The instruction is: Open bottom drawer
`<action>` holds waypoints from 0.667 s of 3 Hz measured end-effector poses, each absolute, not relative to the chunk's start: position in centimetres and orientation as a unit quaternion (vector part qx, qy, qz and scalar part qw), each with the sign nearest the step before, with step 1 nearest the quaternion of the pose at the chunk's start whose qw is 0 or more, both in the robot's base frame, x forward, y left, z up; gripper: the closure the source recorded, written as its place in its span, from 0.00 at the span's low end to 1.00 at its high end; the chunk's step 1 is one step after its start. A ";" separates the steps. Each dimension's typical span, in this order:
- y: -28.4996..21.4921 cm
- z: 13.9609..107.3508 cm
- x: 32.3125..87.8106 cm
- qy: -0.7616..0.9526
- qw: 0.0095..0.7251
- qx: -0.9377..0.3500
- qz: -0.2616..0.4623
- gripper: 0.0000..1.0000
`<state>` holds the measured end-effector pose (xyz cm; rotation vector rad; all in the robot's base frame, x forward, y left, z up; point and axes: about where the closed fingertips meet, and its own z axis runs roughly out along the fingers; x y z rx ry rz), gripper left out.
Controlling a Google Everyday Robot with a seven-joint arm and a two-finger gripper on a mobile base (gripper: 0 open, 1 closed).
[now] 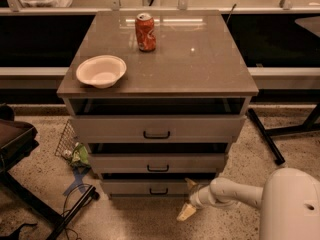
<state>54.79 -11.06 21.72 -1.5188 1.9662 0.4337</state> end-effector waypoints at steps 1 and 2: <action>-11.1 21.7 54.8 0.742 0.305 -0.574 0.164 0.00; -10.0 21.6 54.9 0.737 0.307 -0.580 0.160 0.00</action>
Offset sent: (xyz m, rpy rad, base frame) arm 0.0053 0.0223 -0.0002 -0.0146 -0.0380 0.0263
